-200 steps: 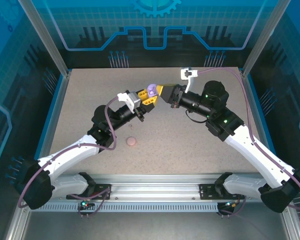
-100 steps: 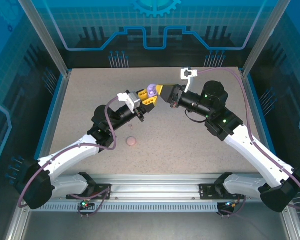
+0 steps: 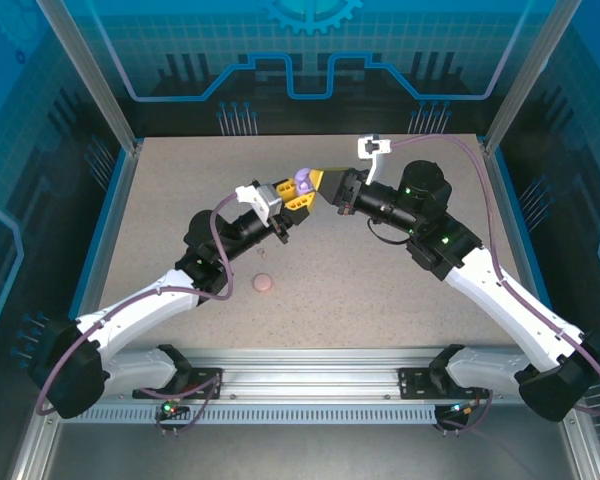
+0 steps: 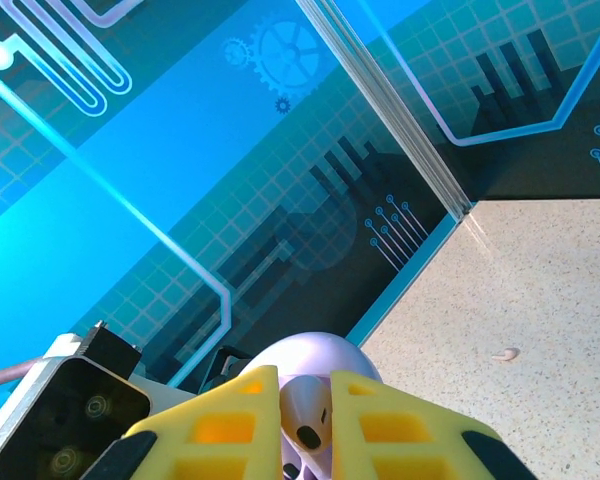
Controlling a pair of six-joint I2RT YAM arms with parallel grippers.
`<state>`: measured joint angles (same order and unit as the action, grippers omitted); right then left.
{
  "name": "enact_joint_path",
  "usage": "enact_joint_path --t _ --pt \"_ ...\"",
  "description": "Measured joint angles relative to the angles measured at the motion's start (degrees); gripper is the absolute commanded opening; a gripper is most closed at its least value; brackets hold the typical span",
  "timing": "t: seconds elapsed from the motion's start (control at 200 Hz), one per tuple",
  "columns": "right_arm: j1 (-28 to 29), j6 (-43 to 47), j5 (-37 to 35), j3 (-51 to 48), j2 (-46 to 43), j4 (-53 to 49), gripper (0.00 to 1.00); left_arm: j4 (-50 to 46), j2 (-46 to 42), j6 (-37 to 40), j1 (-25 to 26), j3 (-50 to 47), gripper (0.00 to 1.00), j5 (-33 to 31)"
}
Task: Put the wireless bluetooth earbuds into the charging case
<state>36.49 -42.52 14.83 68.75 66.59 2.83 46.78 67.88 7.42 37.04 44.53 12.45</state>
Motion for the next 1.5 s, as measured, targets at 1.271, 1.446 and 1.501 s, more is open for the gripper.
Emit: enact_joint_path --t 1.271,1.446,1.501 --pt "-4.26 4.24 -4.50 7.58 -4.55 -15.85 0.79 -1.09 0.02 0.00 0.33 0.00 0.00 0.04" --pt "-7.17 7.19 -5.84 22.77 1.95 -28.17 0.79 -1.16 1.11 -0.46 0.33 -0.04 0.00 0.94" --pt "-7.32 8.35 -5.97 28.76 6.32 -32.48 0.79 -1.51 1.55 -0.68 0.39 -0.07 0.00 1.14"
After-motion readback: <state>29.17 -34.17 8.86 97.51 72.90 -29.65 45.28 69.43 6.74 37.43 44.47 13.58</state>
